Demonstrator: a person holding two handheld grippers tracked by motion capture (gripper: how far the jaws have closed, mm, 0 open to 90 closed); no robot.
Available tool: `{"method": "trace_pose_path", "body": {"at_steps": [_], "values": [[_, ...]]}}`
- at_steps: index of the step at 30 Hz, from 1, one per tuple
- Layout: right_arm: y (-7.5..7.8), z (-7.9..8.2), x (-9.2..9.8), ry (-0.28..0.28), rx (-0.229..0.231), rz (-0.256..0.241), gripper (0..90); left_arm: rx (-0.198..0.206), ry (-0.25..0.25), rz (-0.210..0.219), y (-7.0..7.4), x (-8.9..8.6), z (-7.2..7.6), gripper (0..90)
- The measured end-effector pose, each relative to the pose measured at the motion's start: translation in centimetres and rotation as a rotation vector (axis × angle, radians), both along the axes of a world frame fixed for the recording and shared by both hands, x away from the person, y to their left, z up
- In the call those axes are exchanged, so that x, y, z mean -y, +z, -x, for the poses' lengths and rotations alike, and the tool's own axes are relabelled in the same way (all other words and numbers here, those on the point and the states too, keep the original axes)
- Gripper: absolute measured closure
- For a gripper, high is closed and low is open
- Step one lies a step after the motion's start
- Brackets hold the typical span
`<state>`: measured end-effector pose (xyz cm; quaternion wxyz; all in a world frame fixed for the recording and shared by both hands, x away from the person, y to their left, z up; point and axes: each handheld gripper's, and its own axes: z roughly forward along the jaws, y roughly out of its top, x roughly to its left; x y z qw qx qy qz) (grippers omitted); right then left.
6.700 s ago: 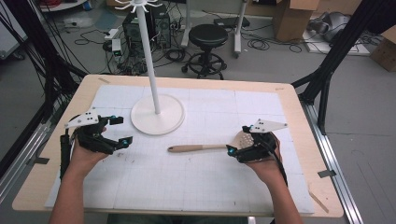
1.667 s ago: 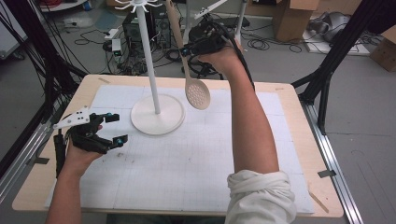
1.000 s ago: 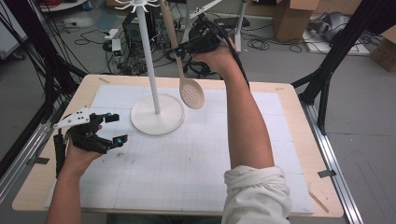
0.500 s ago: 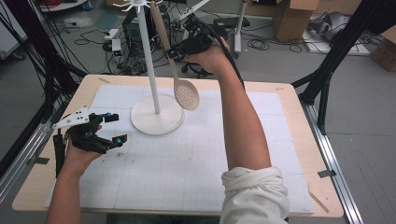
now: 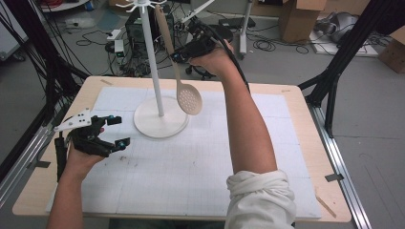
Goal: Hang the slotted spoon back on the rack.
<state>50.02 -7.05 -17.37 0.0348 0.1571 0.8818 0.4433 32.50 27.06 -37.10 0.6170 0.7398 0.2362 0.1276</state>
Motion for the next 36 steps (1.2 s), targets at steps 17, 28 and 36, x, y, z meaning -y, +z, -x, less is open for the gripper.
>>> {"method": "trace_pose_path", "body": {"at_steps": [17, 28, 36], "values": [[-0.5, 2.5, 2.5, -0.029, 0.030, -0.013, 51.9, -0.002, -0.009, -0.005, 0.0, 0.2, 0.0, 7.1], [-2.0, 5.7, 5.2, -0.012, 0.043, -0.001, 43.1, -0.013, -0.015, -0.004, -0.1, 0.5, 0.0, 7.1], [-3.8, 7.5, 8.1, -0.039, 0.036, -0.047, 39.3, -0.014, -0.023, -0.002, -0.2, 0.6, 0.0, 7.1]]}}
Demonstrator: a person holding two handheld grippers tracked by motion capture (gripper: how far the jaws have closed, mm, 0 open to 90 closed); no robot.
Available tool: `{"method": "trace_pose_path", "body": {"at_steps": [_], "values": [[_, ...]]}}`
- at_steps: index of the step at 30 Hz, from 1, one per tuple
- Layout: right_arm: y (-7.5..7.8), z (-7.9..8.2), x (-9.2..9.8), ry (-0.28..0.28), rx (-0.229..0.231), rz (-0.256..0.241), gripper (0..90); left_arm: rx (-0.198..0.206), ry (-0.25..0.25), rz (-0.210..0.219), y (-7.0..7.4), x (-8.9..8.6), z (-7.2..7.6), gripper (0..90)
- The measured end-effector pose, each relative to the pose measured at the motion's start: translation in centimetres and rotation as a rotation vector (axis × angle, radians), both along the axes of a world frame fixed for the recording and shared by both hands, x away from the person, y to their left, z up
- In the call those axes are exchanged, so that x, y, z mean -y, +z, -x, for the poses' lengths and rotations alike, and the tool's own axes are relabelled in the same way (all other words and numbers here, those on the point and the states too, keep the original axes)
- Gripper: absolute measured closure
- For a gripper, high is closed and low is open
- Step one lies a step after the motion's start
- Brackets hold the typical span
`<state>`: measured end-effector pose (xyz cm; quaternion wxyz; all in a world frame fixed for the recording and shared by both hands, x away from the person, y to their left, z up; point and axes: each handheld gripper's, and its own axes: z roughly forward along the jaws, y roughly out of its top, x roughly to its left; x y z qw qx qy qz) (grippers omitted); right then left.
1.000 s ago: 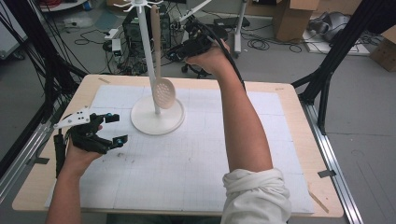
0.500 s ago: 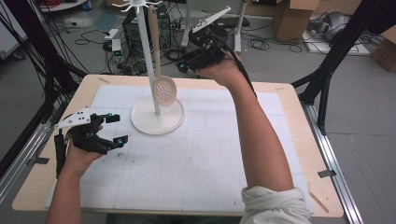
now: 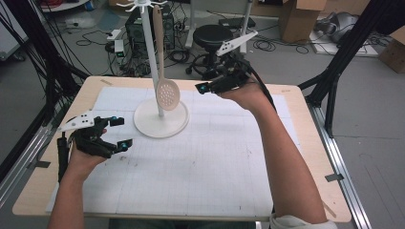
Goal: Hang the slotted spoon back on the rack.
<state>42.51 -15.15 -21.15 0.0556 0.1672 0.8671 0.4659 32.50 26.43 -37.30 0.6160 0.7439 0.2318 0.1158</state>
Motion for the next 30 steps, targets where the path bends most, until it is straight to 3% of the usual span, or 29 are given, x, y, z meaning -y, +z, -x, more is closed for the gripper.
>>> {"method": "trace_pose_path", "body": {"at_steps": [9, 18, 24, 30], "values": [[-2.3, 2.2, 2.9, -0.029, 0.000, -0.071, 35.3, -0.003, -0.006, -0.005, -0.1, 0.2, -0.1, 7.1], [-4.9, 4.1, 4.9, -0.065, 0.010, -0.081, 29.5, -0.009, -0.008, -0.006, -0.3, 0.3, -0.1, 7.1], [-7.1, 5.2, 6.5, -0.098, 0.006, -0.134, 24.1, -0.009, -0.006, -0.001, -0.4, 0.2, -0.2, 7.1], [-9.3, 6.5, 7.9, -0.140, 0.018, -0.157, 21.6, -0.015, -0.002, -0.002, -0.7, 0.2, -0.2, 7.1]]}}
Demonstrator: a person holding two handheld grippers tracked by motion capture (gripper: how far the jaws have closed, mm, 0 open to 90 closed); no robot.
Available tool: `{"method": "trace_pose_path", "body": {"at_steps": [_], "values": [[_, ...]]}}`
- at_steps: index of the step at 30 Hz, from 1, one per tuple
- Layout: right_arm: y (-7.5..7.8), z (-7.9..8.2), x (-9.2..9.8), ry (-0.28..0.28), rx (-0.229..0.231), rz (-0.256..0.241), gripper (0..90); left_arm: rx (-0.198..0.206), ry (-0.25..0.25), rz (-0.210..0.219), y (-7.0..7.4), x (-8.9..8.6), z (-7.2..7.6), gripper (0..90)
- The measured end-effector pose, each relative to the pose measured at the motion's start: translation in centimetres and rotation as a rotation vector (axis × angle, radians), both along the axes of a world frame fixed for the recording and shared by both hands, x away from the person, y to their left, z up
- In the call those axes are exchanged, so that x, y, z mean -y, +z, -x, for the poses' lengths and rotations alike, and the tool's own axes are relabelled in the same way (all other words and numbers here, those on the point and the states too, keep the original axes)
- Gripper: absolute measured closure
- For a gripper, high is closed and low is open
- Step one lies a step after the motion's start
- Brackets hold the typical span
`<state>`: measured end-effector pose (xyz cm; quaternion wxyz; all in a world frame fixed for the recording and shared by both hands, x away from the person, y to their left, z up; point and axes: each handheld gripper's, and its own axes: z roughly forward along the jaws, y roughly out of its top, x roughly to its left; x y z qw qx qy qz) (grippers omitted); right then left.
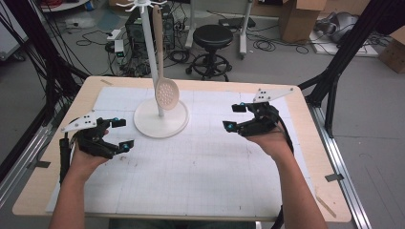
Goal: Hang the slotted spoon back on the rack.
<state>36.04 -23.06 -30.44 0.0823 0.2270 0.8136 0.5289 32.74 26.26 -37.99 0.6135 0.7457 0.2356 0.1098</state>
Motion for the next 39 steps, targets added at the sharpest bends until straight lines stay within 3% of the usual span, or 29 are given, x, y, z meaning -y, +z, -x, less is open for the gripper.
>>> {"method": "trace_pose_path", "body": {"at_steps": [10, 21, 23, 30, 34, 39], "values": [[-2.5, 1.6, 2.3, -0.061, 0.011, -0.065, 20.1, -0.005, -0.001, -0.007, -0.2, 0.1, 0.0, 7.1], [-5.9, 2.7, 3.1, -0.099, -0.005, -0.076, 20.1, -0.023, 0.000, -0.014, -0.8, 0.2, -0.3, 7.1], [-6.3, 2.7, 3.2, -0.103, -0.008, -0.056, 19.7, -0.023, -0.001, -0.012, -0.8, 0.2, -0.3, 7.1], [-7.3, 2.4, 2.9, -0.094, -0.045, -0.065, 18.3, -0.027, 0.007, -0.009, -0.9, 0.1, -0.4, 7.1], [-7.4, 2.4, 2.7, -0.085, -0.041, -0.052, 16.9, -0.022, 0.011, 0.005, -0.9, 0.0, -0.5, 7.1], [-7.8, 2.2, 3.4, -0.124, -0.048, -0.064, 13.2, -0.021, 0.006, 0.009, -1.0, 0.2, -0.7, 7.1]]}}
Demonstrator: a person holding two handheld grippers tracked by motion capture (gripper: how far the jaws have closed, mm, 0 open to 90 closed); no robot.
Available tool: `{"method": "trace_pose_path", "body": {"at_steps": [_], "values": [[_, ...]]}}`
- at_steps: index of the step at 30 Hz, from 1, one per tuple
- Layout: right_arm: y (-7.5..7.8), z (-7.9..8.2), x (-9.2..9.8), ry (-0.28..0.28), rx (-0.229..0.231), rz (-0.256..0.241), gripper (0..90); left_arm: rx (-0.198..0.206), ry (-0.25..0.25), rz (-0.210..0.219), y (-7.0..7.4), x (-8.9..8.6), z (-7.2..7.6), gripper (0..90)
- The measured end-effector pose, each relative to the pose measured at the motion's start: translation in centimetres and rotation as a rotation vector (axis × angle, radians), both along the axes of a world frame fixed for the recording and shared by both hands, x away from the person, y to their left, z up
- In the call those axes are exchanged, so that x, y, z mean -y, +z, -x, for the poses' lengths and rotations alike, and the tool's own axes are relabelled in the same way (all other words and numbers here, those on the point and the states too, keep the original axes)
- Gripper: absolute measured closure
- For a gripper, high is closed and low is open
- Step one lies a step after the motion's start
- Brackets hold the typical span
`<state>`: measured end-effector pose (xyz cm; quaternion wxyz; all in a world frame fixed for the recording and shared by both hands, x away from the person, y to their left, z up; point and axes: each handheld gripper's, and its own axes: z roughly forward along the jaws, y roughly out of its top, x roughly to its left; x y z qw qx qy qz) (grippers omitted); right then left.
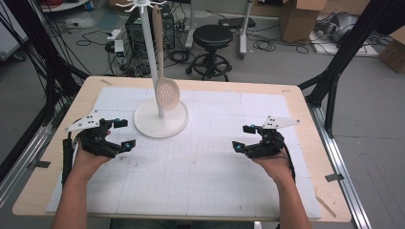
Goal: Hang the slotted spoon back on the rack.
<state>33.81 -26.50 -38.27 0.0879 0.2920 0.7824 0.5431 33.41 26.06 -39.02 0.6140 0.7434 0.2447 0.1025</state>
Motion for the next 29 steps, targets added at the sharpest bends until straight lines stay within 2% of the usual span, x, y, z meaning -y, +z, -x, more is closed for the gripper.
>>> {"method": "trace_pose_path", "body": {"at_steps": [8, 20, 29], "values": [[-0.19, -0.03, 0.10, -0.007, 0.000, 0.000, 12.3, -0.007, -0.018, -0.010, -0.24, 0.49, -0.11, 7.1], [-0.23, -0.12, 0.21, -0.020, -0.005, 0.000, 12.1, -0.014, -0.013, -0.025, -0.38, 0.50, -0.14, 7.1], [-0.43, -0.19, -0.01, -0.011, -0.012, 0.022, 12.1, -0.025, -0.007, -0.031, -0.73, 0.43, -0.40, 7.1]]}}
